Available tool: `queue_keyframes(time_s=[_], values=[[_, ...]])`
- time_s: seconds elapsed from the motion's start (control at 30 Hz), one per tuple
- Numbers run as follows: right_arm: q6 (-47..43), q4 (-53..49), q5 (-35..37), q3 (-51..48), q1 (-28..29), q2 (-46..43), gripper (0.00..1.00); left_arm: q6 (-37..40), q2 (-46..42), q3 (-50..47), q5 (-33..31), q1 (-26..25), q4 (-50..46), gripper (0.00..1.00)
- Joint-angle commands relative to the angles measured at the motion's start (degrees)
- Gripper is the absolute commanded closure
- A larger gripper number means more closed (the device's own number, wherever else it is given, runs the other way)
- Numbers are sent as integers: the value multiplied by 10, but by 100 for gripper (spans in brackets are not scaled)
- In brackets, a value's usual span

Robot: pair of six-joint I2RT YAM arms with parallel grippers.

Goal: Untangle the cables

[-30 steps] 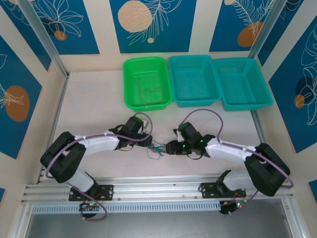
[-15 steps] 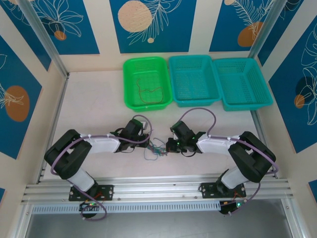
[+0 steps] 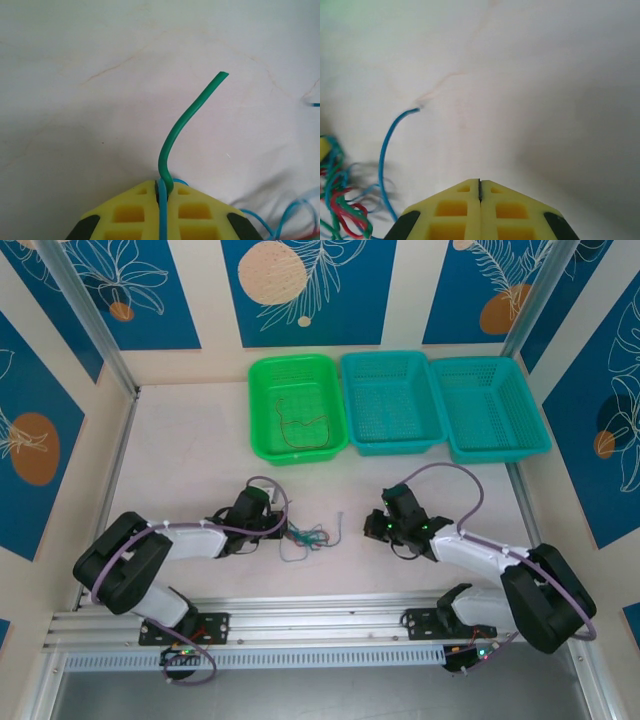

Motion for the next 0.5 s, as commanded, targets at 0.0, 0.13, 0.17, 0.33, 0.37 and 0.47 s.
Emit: queue_keyframes(time_s=[0.0,0.13,0.17,0.33,0.37,0.47], values=[[-12,-28,22,-8,15,-17,95,-6,19,-21,-17,13,-17,100],[-31,-30,-45,4,25,9,80,-14,36,-14,0,12,5,100],[-37,-45,-51,13,27,7,79,-12,36,-13,1,13,4,100],[-103,-40,-65,45,59,-60,78,-3,30,-11,-6,12,0,100],[-134,-21,-86,51,71,-65,79,-1,31,-11,-5,13,0,100],[-197,5,-149,79,91,-36,79,7,38,-5,0,12,0,100]])
